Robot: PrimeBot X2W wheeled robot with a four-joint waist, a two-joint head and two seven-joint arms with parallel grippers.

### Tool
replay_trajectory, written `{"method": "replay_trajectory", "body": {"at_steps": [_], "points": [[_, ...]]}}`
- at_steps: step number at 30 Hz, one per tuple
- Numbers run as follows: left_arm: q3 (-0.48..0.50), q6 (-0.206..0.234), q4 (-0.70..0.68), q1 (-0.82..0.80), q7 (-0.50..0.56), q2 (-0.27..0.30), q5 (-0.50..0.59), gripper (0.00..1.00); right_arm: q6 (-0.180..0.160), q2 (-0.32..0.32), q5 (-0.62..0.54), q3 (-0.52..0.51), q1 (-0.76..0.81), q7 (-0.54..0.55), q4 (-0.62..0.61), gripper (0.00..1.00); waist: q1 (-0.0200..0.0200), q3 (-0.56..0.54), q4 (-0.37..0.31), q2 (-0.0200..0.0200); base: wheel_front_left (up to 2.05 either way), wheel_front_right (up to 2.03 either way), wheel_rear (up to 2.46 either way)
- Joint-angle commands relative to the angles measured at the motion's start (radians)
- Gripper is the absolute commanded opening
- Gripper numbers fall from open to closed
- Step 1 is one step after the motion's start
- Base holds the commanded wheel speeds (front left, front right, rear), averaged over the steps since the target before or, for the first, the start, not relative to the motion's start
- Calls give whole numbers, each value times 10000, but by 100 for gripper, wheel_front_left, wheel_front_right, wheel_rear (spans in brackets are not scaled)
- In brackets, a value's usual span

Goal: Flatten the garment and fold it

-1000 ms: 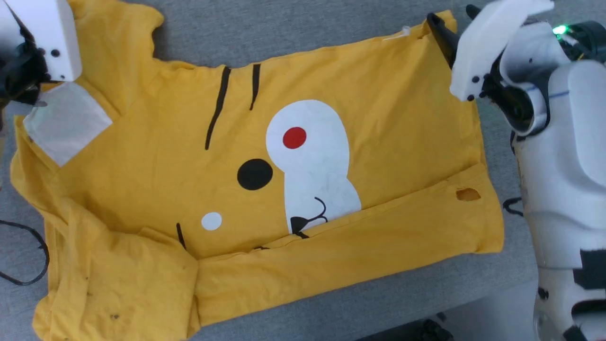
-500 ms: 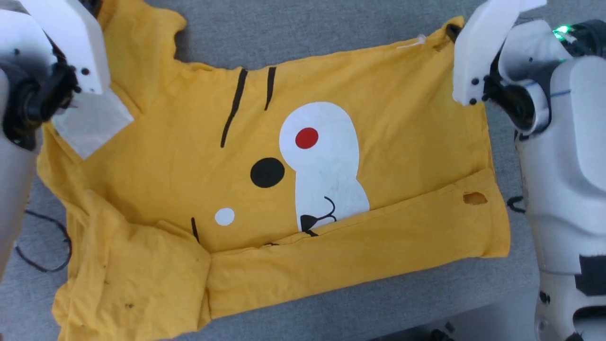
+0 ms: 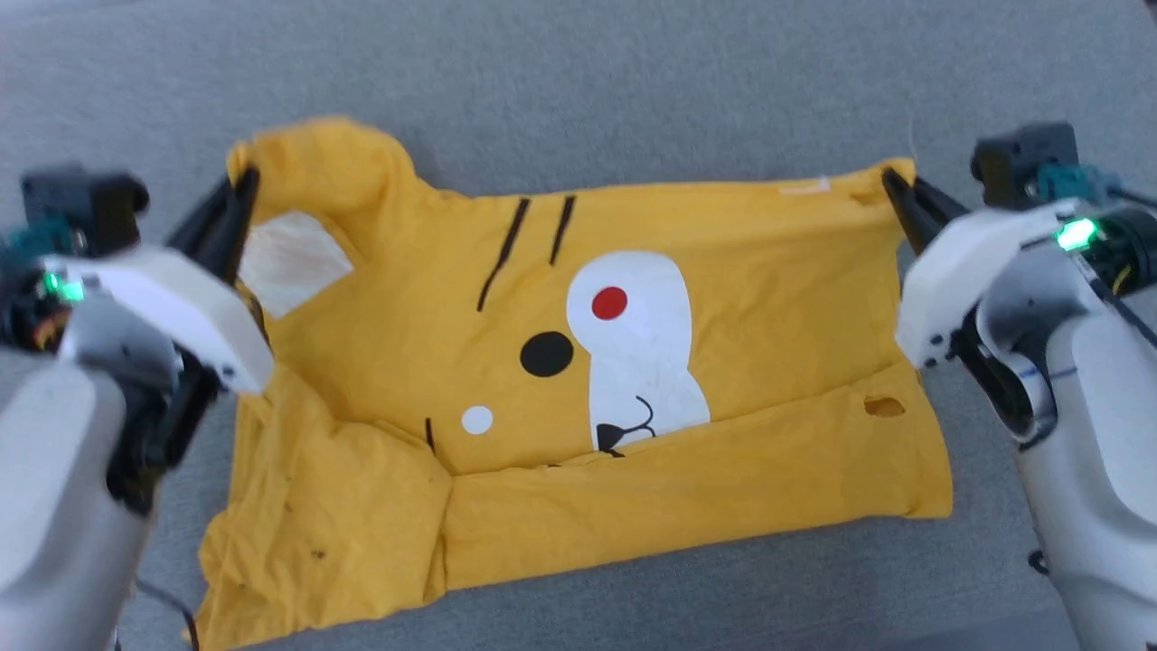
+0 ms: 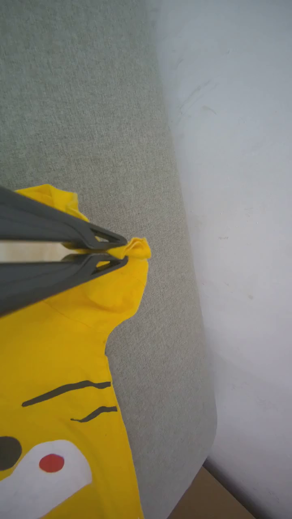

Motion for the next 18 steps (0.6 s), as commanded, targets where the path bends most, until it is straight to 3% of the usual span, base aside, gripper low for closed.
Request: {"method": "replay_trajectory", "body": {"at_steps": [1, 12, 18], "points": [[136, 214, -356, 803, -196, 71, -151, 0, -11, -178, 88, 12, 385, -363, -108, 0, 2, -1222, 606, 0, 0, 0, 0], [703, 1233, -2022, 4590, -726, -170, -1332, 0, -11, -566, 304, -287, 1945, -700, 280, 0, 2, -2162, 1177, 0, 0, 0, 0], [709, 1349, -2254, 6074, -961, -569, -1944, 0, -11, -761, 327, -231, 2579, -351, 613, 0, 2, -2285, 1364, 0, 0, 0, 0]]}}
